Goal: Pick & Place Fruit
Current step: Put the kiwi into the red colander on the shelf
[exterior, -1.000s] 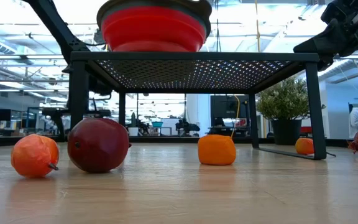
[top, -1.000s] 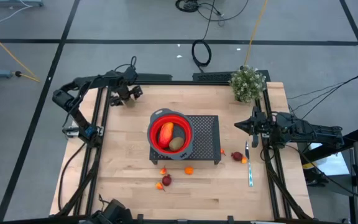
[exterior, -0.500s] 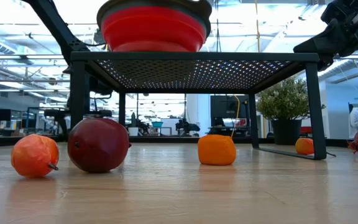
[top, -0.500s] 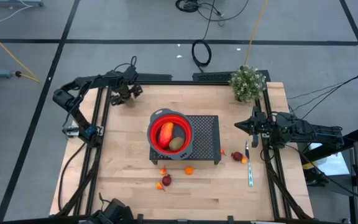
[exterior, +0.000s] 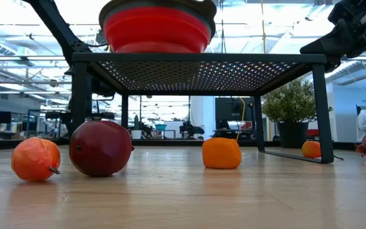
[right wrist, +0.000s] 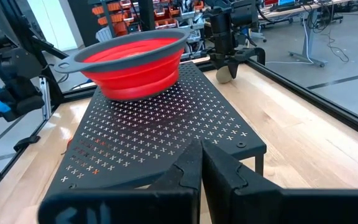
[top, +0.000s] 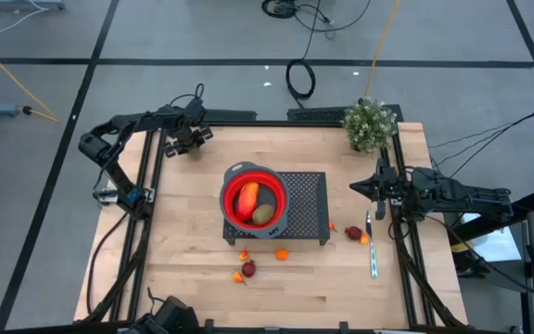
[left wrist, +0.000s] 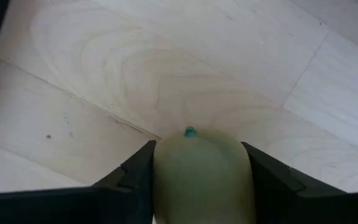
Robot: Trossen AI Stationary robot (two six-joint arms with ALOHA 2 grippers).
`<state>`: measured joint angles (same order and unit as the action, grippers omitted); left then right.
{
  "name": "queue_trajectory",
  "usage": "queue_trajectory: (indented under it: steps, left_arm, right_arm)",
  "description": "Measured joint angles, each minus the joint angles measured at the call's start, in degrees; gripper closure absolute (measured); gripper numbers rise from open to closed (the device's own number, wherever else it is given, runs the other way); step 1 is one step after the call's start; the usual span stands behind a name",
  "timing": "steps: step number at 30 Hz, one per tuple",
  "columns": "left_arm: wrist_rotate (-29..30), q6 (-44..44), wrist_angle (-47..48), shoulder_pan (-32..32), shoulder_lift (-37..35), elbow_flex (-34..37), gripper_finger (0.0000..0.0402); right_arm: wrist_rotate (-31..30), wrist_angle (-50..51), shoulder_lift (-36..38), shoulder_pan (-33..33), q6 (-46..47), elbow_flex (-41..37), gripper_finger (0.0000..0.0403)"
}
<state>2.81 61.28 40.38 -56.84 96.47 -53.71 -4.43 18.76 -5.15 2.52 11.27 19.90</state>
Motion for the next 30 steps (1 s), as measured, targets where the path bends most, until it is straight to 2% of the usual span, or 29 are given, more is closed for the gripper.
queue_trajectory:
  steps: [5,11,15,30]
  left_arm:
    - [0.16,0.02,0.02,-0.01,0.0,0.0,0.0202]
    - [0.24,-0.38,0.22,-0.02,-0.48,0.0,0.0219]
    - [0.46,-1.23,0.18,-0.02,-2.48,0.0,0.0216]
    - [3.26,-1.55,0.24,0.85,-18.67,0.0,0.0216]
  right_arm:
    - [0.0,0.0,0.0,0.0,0.01,0.0,0.0403]
    - [0.02,0.0,0.0,0.0,0.01,0.0,0.0403]
    - [0.02,0.0,0.02,0.01,0.0,0.0,0.0403]
    - [0.02,0.0,0.0,0.0,0.0,0.0,0.0403]
